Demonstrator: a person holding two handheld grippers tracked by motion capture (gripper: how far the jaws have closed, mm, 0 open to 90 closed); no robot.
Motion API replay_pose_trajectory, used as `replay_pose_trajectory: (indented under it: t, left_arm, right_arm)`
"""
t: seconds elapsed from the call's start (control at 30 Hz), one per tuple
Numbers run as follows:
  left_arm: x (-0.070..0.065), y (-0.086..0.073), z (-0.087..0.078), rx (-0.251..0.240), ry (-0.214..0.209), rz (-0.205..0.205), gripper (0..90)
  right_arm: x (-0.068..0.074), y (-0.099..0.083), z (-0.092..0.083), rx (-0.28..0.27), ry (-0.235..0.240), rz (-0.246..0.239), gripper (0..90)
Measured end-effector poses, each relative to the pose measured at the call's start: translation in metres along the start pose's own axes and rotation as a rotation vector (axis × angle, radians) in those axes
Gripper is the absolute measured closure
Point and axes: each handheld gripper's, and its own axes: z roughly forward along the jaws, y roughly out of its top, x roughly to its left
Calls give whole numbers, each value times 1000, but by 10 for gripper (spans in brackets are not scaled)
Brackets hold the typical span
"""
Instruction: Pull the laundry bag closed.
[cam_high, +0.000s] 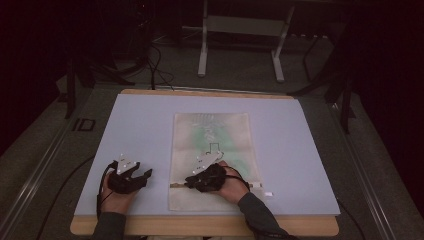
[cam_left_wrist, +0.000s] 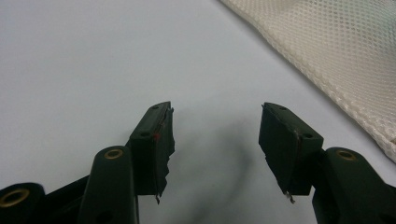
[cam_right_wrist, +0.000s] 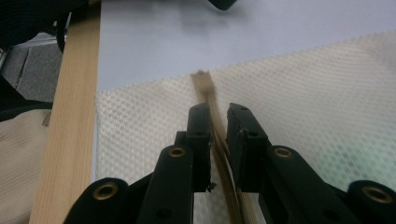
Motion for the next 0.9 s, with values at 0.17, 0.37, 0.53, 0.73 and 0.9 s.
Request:
replay_pose_trajectory:
  t: [0.17,0.37,0.53,0.73,0.9]
  left_arm:
    - [0,0,0,-1,-3,-1,440]
    - [0,0,0,-4,-8,2,456]
    - [0,0,0,-3,-19,9,478]
    - [0,-1,-2,-17,-48,20,567]
    - [-7,0,-9,-28,-118,57,659]
  right_arm:
    - [1,8,9,7,13,-8,789]
    - [2,14,23,34,22,-19,768]
    - [2,17,29,42,27,-19,764]
    - [2,22,36,55,37,-29,779]
    - [1,23,38,59,43,-26,808]
